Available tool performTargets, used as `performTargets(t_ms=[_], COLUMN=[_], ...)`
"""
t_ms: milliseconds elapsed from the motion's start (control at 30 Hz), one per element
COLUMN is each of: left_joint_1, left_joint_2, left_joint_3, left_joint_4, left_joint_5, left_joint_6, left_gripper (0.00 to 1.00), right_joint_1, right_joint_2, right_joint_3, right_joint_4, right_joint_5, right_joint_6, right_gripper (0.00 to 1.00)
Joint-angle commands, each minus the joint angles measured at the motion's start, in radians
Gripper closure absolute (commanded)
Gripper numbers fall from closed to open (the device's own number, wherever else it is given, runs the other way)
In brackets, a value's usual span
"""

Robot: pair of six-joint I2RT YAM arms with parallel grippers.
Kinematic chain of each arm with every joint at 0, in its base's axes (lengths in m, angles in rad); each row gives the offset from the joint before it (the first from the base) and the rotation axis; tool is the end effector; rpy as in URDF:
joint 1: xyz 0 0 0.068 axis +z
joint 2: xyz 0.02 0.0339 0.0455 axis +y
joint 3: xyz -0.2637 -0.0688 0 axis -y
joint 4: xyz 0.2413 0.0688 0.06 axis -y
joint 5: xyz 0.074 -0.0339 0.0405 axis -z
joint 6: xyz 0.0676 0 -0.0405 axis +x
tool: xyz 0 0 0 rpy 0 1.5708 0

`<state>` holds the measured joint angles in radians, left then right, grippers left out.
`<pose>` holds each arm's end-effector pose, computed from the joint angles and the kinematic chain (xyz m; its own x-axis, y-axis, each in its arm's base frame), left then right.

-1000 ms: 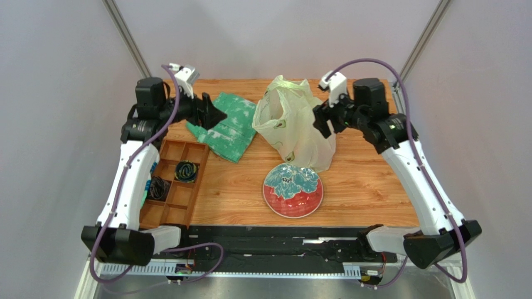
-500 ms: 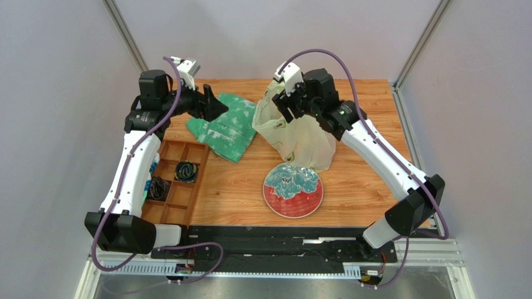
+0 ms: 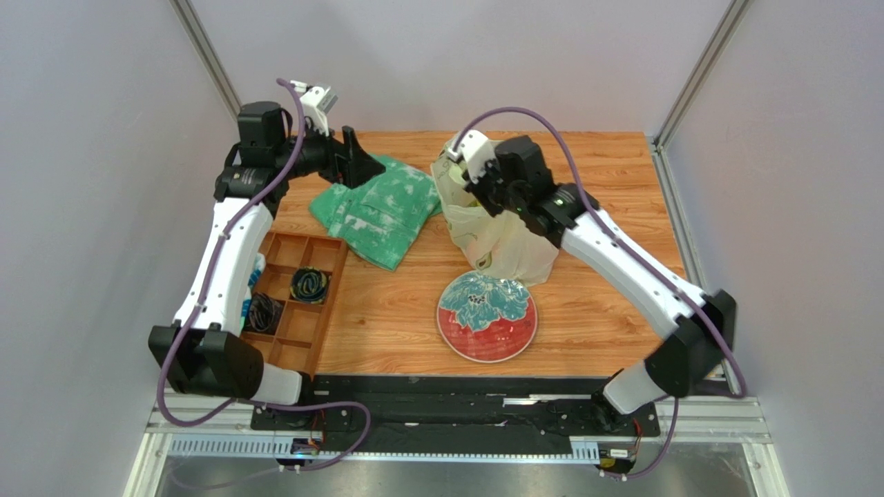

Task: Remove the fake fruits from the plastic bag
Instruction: Adjust the plastic bag at the center of the board.

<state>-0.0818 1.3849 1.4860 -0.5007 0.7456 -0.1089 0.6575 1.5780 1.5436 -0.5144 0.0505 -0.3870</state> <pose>0.3144 -0.0718 0.4086 -0.4597 -0.0424 -0.8871 0.6367 0.6806 -0.3625 0.3075 0.2331 0.3550 -0.1649 -0.6035 -0.7801 -0.6895 0.6361 -0.3464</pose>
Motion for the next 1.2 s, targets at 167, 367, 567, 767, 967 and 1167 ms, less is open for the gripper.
performTargets(t_ms=[167,367,567,767,967,1167], left_joint_1=[-0.182,-0.357,-0.420,-0.450,-0.457,-0.447], left_joint_2=[0.193,0.330,0.483,0.623,0.766,0.795], left_joint_3=[0.268,0.439,0.633,0.779,0.980,1.040], left_joint_4=[-0.025,-0.030,-0.027,-0.010,-0.007,0.066], left_joint_5=[0.094,-0.182,-0.285,-0.413,-0.338,-0.324], left_joint_6=[0.165,0.288,0.325,0.379,0.416,0.321], left_gripper=[0.01,0.01,0.01,0.01,0.04,1.00], right_joint_1=[-0.001,-0.012,-0.052,-0.056,-0.071,-0.272], right_joint_2=[-0.455,-0.512,-0.527,-0.539,-0.539,-0.453], right_joint_3=[-0.269,-0.313,-0.306,-0.310,-0.316,-0.233], right_joint_4=[-0.197,-0.203,-0.220,-0.239,-0.227,-0.042], right_joint_5=[-0.115,-0.098,-0.090,-0.107,-0.098,-0.001], right_joint_6=[0.049,0.111,0.114,0.123,0.140,0.163], right_gripper=[1.00,1.00,1.00,1.00,1.00,1.00])
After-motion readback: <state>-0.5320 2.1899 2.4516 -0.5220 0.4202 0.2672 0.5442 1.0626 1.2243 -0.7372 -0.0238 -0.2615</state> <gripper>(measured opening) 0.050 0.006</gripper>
